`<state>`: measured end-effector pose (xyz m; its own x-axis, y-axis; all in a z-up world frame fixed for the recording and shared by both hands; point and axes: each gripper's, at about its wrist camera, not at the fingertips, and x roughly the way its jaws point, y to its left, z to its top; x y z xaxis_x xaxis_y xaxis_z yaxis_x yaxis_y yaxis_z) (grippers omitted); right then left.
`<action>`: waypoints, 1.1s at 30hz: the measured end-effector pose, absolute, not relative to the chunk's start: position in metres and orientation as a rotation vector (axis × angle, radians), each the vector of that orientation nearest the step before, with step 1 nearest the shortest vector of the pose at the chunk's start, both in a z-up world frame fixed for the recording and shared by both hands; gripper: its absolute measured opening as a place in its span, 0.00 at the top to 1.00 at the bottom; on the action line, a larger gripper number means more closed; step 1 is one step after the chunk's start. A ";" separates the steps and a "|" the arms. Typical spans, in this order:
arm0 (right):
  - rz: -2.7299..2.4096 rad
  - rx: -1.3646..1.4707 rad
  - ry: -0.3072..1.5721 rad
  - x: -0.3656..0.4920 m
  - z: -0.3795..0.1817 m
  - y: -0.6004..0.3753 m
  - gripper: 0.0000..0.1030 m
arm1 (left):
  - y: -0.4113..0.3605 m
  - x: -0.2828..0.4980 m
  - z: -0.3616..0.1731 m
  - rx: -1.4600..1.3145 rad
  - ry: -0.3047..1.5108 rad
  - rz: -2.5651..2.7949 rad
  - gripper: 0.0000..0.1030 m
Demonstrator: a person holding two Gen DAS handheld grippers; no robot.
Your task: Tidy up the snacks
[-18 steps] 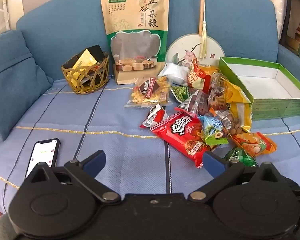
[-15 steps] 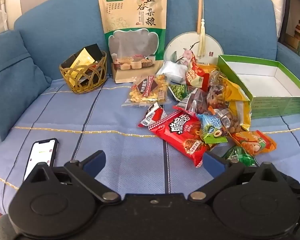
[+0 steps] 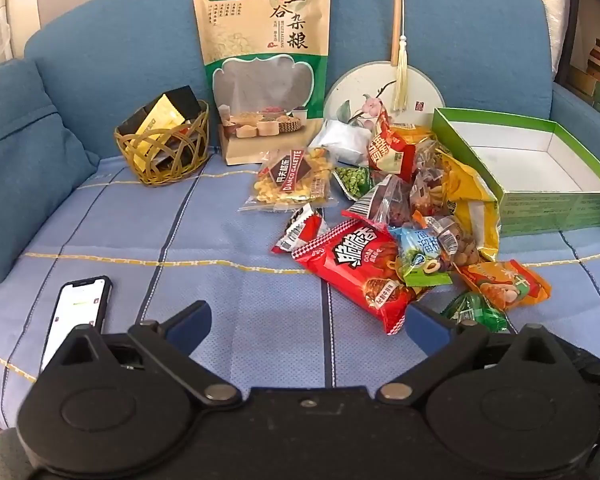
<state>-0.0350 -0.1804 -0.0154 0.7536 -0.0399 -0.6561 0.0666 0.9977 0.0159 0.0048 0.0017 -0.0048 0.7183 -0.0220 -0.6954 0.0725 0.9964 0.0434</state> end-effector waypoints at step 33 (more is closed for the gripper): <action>-0.064 0.049 0.707 -0.035 -0.013 -0.183 0.00 | -0.001 0.004 -0.005 0.041 0.770 -0.039 0.00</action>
<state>-0.0354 -0.1830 -0.0128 0.7584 -0.0421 -0.6505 0.0754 0.9969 0.0233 0.0036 -0.0008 -0.0052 0.7171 -0.0205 -0.6967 0.0503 0.9985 0.0224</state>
